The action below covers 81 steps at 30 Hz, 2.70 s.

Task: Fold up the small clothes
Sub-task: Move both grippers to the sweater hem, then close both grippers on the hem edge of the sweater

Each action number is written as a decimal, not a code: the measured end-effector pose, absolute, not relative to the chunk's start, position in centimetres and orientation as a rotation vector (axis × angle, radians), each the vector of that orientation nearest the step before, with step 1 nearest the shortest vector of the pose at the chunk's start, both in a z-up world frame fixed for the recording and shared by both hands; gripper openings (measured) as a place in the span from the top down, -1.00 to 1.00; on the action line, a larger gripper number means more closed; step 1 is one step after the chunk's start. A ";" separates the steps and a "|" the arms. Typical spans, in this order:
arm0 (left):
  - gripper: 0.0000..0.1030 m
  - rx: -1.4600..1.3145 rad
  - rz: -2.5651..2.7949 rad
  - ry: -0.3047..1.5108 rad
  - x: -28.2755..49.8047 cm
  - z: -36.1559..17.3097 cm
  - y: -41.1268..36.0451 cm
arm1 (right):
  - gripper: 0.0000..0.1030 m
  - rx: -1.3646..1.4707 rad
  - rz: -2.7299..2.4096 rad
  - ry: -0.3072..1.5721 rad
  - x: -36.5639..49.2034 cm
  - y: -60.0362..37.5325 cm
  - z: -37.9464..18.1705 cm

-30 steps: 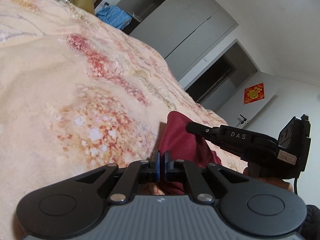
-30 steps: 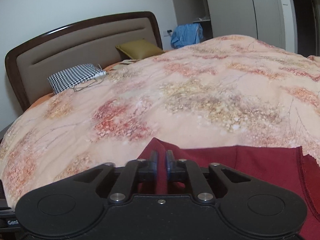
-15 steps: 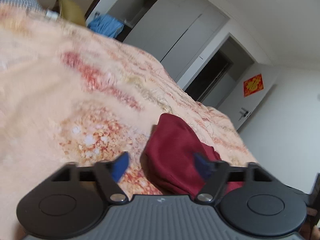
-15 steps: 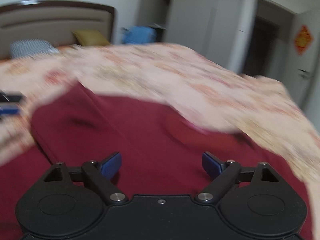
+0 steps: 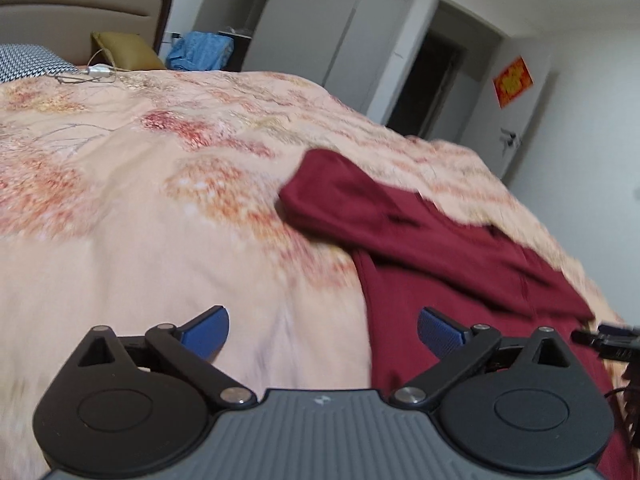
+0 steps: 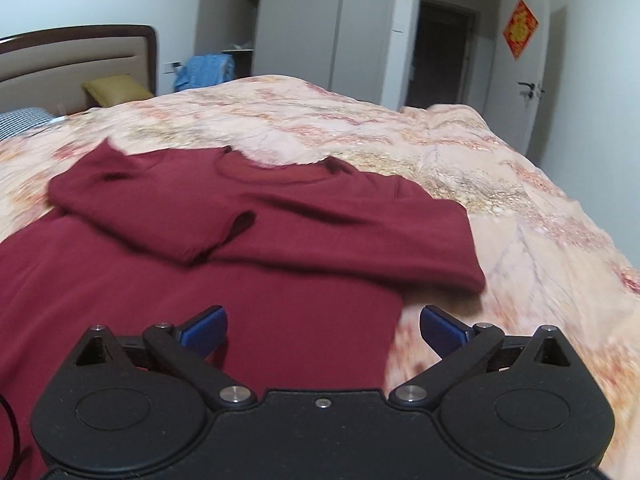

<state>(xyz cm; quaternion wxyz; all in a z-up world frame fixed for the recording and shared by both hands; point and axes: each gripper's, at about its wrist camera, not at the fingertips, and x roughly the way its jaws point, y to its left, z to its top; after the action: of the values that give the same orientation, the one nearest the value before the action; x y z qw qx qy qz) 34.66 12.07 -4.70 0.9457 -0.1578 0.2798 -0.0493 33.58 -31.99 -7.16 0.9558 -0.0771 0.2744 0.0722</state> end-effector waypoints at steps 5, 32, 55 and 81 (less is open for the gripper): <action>-0.99 -0.269 -0.112 0.609 31.2 -4.6 10.0 | -0.99 -0.236 0.203 0.527 27.2 -31.3 -7.0; -0.99 -0.082 -0.178 0.674 18.2 -4.6 2.0 | -0.62 -0.644 0.272 0.337 10.4 -24.7 -11.7; -0.97 0.373 -0.177 0.431 18.7 -6.7 -9.5 | 0.77 -0.319 0.383 0.325 13.3 -26.8 -2.9; 0.52 0.358 -0.119 0.398 21.1 -2.7 -1.6 | -0.06 -0.360 0.410 0.492 11.8 -25.2 -10.0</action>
<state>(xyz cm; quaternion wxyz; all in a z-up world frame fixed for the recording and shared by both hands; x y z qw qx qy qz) 21.09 -1.64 -2.72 0.9626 0.1767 0.1966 -0.0586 11.78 -25.16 -9.95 0.9334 -0.1759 0.2404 0.2002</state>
